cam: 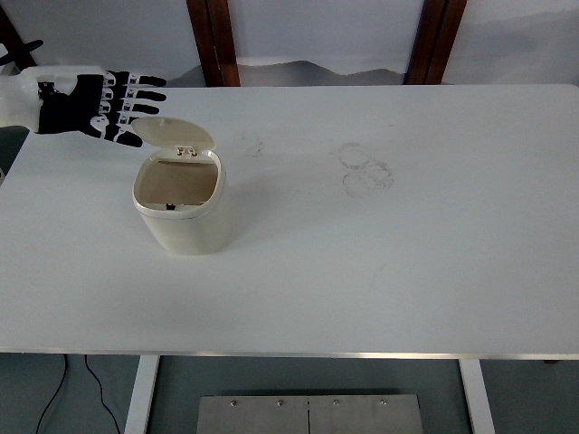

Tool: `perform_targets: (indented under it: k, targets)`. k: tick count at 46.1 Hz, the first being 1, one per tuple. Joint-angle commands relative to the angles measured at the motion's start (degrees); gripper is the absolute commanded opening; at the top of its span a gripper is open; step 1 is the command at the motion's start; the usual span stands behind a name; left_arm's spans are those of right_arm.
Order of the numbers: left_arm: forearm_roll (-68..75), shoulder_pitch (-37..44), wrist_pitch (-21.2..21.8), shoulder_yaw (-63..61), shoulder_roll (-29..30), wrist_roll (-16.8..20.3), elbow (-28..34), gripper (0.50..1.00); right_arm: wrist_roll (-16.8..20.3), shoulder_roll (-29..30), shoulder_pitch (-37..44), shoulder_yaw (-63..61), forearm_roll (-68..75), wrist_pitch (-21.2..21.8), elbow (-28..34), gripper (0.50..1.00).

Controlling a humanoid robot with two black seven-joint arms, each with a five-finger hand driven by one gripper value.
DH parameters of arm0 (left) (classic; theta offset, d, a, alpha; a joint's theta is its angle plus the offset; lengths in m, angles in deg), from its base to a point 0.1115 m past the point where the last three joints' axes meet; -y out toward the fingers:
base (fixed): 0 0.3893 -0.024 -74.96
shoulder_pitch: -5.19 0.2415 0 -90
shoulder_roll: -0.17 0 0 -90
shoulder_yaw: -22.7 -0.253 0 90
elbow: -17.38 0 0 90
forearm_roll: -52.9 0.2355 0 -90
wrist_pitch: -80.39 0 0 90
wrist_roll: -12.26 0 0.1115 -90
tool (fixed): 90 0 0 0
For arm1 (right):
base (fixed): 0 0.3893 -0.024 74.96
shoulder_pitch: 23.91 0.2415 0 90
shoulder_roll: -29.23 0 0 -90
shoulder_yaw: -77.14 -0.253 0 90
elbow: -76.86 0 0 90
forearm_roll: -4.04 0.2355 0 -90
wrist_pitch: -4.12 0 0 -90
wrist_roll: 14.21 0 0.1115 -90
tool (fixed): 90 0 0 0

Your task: Open trash can

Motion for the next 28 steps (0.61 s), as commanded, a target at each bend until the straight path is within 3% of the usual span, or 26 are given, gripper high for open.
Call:
perform_targets:
  k: [1, 12, 20, 28]
  targets:
    - [-2.9, 1.8, 0.0, 0.6, -0.3, 2.5, 2.8, 1.000, 0.0, 0.0, 0.0, -0.1, 0.0, 0.0, 0.0, 0.995]
    - [-6.7, 5.6, 0.0, 2.9, -3.4, 10.2, 9.9, 1.000, 0.0, 0.0, 0.0, -0.1, 0.0, 0.0, -0.1, 0.995]
    - [-7.7, 11.6, 9.2, 6.0, -5.6, 15.5, 13.2, 1.000, 0.0, 0.0, 0.0, -0.1, 0.0, 0.0, -0.1, 0.995]
    - [-8.5, 17.6, 10.4, 10.2, -8.0, 19.0, 17.8, 1.000, 0.0, 0.0, 0.0, -0.1, 0.0, 0.0, -0.1, 0.995]
